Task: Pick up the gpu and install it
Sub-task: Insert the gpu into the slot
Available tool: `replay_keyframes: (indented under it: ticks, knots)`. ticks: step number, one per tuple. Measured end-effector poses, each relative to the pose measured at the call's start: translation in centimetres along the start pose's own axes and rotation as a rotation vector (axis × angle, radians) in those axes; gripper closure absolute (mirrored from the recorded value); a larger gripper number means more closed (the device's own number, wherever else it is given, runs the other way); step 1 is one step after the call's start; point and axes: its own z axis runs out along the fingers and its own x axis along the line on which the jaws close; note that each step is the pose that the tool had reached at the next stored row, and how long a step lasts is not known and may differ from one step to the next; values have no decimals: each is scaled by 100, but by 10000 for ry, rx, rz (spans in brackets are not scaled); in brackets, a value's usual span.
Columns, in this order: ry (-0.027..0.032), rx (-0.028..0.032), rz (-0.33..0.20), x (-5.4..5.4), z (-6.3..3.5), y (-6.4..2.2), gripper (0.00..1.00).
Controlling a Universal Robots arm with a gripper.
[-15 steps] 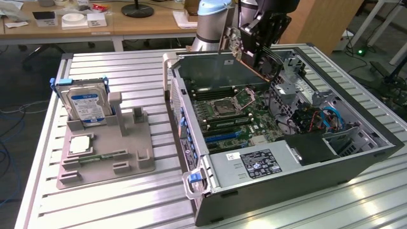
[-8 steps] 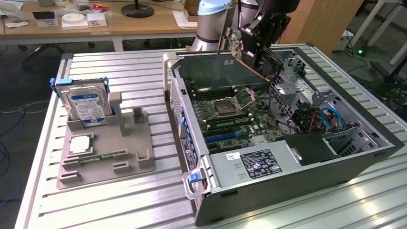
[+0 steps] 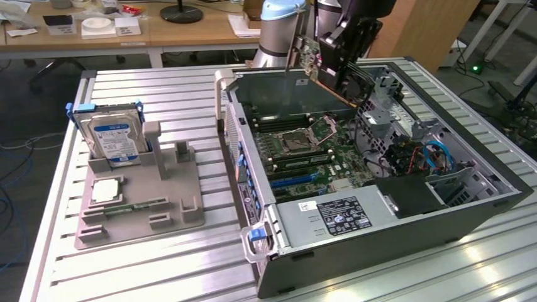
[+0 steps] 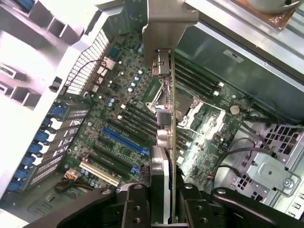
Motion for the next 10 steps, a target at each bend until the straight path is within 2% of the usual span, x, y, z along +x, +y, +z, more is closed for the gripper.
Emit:
replay_keyframes:
  ticks: [10]
  knots:
    - [35,-11,-728,2,-1,-3,71]
